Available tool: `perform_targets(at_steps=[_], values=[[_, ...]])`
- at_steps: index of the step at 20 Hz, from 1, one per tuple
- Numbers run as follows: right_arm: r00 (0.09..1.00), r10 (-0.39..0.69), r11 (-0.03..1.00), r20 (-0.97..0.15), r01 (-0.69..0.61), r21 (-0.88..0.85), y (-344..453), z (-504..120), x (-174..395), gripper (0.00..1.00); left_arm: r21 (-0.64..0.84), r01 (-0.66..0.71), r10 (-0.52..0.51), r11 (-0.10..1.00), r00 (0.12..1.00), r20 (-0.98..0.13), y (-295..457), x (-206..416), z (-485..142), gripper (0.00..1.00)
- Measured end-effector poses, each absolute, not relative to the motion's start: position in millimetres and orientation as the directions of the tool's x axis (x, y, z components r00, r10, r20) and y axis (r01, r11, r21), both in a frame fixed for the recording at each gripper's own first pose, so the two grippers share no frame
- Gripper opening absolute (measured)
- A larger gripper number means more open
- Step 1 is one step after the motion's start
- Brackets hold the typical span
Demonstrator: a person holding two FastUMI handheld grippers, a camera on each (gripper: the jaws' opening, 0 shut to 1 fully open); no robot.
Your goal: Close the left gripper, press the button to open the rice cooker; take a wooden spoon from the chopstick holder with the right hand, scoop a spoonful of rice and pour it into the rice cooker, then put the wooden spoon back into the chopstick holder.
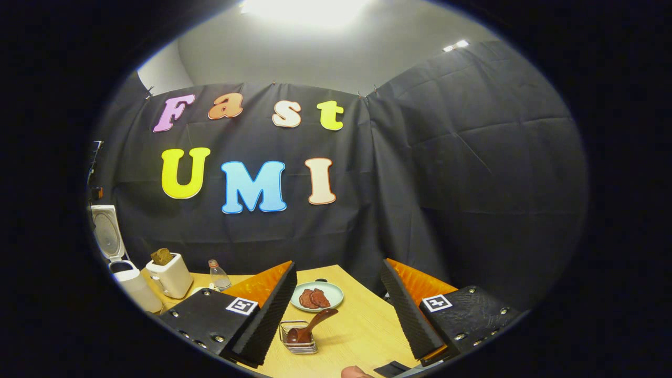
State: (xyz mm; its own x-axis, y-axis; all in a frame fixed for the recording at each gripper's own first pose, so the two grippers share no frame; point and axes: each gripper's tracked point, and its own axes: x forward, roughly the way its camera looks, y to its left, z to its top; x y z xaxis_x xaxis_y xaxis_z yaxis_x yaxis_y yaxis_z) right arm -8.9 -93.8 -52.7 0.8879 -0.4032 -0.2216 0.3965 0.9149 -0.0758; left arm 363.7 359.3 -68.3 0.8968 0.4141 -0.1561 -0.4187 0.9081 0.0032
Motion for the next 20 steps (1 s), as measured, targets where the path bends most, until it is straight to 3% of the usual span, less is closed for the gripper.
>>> perform_targets(at_steps=[4,9,20], values=[[0.875,-0.423,0.906,-0.235,0.415,-0.088,-97,-53,-19,0.98,-0.029,-0.47,0.444,0.882,0.851,-0.282,378,377,-115,0.96],[0.884,-0.41,0.911,-0.226,0.407,-0.061,-92,-50,-15,0.98,0.029,-0.466,0.453,0.884,0.842,-0.292,372,379,-115,0.95],[0.94,-0.26,0.965,-0.219,0.25,-0.073,-73,-49,18,0.98,0.018,-0.454,0.431,0.891,0.832,-0.349,333,353,-115,0.94]])
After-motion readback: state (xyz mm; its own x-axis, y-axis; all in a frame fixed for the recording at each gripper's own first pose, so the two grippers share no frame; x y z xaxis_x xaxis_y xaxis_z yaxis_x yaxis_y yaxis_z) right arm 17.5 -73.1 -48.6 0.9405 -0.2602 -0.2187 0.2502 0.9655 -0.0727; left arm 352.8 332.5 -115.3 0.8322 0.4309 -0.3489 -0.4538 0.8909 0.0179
